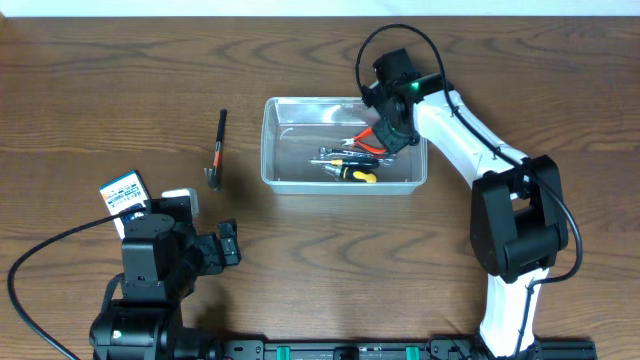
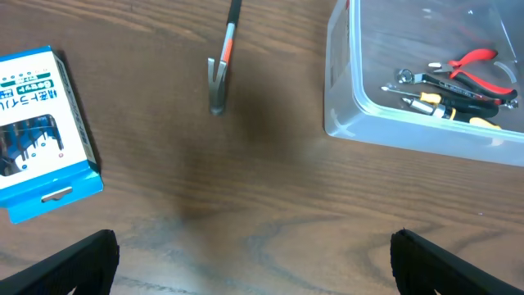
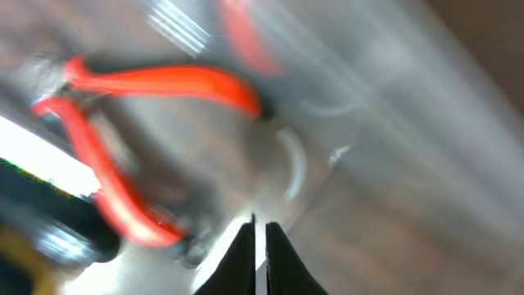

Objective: Pack container

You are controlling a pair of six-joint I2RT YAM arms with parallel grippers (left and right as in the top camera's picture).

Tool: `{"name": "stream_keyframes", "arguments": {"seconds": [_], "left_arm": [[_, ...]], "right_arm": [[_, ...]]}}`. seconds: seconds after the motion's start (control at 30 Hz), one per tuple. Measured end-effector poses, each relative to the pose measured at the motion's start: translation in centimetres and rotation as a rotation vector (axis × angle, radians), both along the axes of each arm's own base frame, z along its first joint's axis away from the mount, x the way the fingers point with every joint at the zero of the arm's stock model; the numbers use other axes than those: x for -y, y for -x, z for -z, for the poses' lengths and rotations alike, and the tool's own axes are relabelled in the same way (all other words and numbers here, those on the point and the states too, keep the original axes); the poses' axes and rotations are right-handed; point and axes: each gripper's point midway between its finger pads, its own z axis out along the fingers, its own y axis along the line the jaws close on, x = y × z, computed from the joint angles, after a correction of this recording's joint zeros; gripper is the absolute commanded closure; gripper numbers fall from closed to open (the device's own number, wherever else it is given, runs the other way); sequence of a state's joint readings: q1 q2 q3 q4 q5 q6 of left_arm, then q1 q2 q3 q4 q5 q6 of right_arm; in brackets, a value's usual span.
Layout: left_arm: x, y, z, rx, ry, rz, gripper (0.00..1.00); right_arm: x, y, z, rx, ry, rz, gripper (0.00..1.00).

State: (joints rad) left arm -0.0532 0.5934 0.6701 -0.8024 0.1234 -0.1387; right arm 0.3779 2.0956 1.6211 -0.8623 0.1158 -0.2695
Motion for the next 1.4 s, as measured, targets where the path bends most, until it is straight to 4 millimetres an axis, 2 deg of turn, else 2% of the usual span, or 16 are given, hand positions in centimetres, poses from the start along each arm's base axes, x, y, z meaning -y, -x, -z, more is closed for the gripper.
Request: {"name": "stream_keyframes", "arguments": {"seconds": [0.1, 0.13, 0.17, 0.23, 0.4, 0.43, 0.5, 0.53, 0.6, 0.67, 0.77, 0.83, 0.97, 1.1, 1.2, 1.4], "left_arm": [[0.0, 0.0, 0.0, 0.0, 0.0, 0.0, 0.02], [0.0, 0.0, 0.0, 0.0, 0.0, 0.0, 0.02], [0.0, 0.0, 0.0, 0.0, 0.0, 0.0, 0.02], [0.0, 0.0, 0.0, 0.0, 0.0, 0.0, 0.02], [0.0, -0.1, -0.1, 0.005, 0.002, 0.001, 0.02], [0.1, -0.2, -0.2, 0.01, 0.004, 0.003, 0.02], [0.1, 0.0, -0.2, -0.006, 0.004, 0.002, 0.02], [0.1, 0.2, -0.3, -0.031, 0.003, 0.001, 0.02], [0.0, 0.3, -1.5, -0.083, -0.003, -0.003, 0.02], [-0.2, 0.0, -3.4, -0.126, -0.015, -0.004, 0.02], [-0.3, -2.0, -8.1, -0.153, -0.049, 0.009, 0.02], [-0.3, -3.7, -10.7, -0.175, -0.068, 0.028, 0.02], [-0.2, -6.9, -12.8, -0.264, -0.1, 0.067, 0.02], [-0.1, -10.4, -11.0, -0.394, -0.13, 0.111, 0.02], [-0.5, -12.3, -7.4, -0.522, -0.138, 0.127, 0.02], [-2.2, -13.9, -1.0, -0.73, -0.129, 0.126, 0.02]], "right_arm": [[-1.1, 0.8, -1.3, 0.003, -0.022, -0.016, 0.82], [-1.5, 0.9, -2.1, 0.017, -0.034, -0.019, 0.7], [-2.0, 1.0, -3.3, 0.039, -0.052, -0.026, 0.51], [-2.6, 1.0, -6.4, 0.103, -0.091, -0.031, 0.01], [-1.4, 1.6, -16.3, 0.311, -0.21, 0.03, 0.01], [0.1, 1.8, -18.9, 0.363, -0.244, 0.08, 0.01], [2.6, 2.1, -21.4, 0.413, -0.274, 0.159, 0.01], [5.0, 2.3, -22.8, 0.438, -0.296, 0.232, 0.01], [8.5, 2.7, -23.7, 0.445, -0.315, 0.335, 0.01], [11.6, 3.1, -23.4, 0.423, -0.32, 0.425, 0.01], [14.7, 3.7, -22.1, 0.365, -0.321, 0.526, 0.01], [15.9, 4.0, -21.3, 0.334, -0.322, 0.565, 0.01], [16.9, 4.1, -20.7, 0.31, -0.324, 0.591, 0.01], [16.9, 4.1, -20.5, 0.306, -0.32, 0.572, 0.01], [16.8, 3.9, -20.0, 0.292, -0.311, 0.553, 0.01], [17.5, 3.6, -18.0, 0.24, -0.267, 0.561, 0.01]]}}
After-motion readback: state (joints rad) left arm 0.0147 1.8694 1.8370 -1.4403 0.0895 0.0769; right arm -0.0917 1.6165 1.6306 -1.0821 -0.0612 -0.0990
